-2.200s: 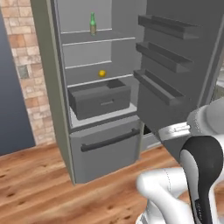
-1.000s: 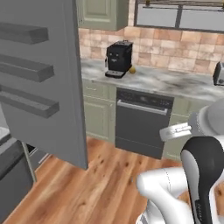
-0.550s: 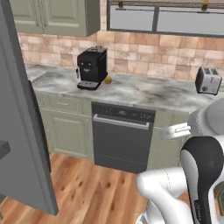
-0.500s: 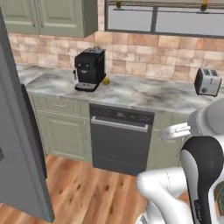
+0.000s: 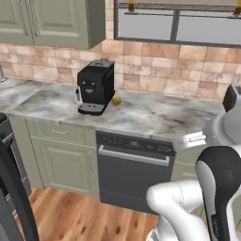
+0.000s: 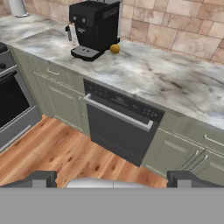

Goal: Place the beer on the top shelf of the fridge to keep it out of children's reach, and place the lemon and squash on lower shelves for easy access.

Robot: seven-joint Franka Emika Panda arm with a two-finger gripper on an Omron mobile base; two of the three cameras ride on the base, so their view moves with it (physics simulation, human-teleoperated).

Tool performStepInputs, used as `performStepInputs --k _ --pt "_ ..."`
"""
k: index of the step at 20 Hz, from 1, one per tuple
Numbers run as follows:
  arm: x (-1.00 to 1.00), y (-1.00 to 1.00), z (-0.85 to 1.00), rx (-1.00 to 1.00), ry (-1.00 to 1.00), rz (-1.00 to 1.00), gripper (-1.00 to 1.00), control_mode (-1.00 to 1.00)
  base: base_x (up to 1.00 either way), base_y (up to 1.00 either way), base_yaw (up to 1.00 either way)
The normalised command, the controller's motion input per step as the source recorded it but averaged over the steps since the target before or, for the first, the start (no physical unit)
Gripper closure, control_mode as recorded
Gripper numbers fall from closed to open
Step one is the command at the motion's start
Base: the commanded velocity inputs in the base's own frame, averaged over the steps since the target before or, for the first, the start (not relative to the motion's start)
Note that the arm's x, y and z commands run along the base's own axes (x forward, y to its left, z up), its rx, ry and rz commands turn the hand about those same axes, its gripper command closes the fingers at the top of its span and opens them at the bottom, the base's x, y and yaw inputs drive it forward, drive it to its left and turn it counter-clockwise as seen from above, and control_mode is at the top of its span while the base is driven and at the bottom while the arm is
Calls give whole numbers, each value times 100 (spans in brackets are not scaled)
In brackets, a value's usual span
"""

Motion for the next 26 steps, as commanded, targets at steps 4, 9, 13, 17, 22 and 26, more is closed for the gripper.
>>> performStepInputs --k 4,9,13,17,22,26 --pt "0 0 0 0 0 0 -100 100 88 35 -1" --pt "0 0 0 0 0 0 -100 100 81 28 -1" --pt "0 0 0 0 0 0 -100 100 72 0 -1" --pt "0 0 0 0 0 0 -100 100 65 -9 0" --pt "0 0 0 0 0 0 -100 100 65 -5 0" --pt "27 0 -3 0 0 0 -100 -100 31 0 0"
